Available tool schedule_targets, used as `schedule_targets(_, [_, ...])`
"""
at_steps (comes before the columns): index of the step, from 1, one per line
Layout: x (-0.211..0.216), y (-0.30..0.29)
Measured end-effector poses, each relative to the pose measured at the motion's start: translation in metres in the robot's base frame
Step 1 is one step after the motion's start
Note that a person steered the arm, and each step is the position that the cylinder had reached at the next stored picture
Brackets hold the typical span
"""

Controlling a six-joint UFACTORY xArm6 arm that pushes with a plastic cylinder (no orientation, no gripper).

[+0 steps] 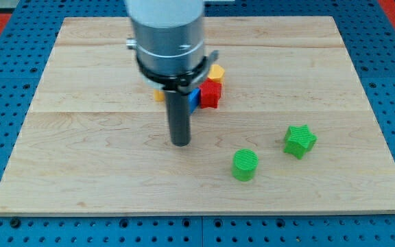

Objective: Move the green circle into the yellow hexagon

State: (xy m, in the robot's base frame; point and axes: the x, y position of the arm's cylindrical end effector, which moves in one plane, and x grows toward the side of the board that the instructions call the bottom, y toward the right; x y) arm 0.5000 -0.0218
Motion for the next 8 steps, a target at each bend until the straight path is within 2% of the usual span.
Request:
schedule_targets(1, [0.058,-0.004])
schedule_targets(2, [0.078,0.069])
schedule_targets(3, [0.063,0.081])
schedule_targets(4, [0.056,0.059])
schedule_targets(5, [0.059,0.091])
schedule_targets(6, [0.039,0.124])
schedule_targets(8, [-0.003,0.118])
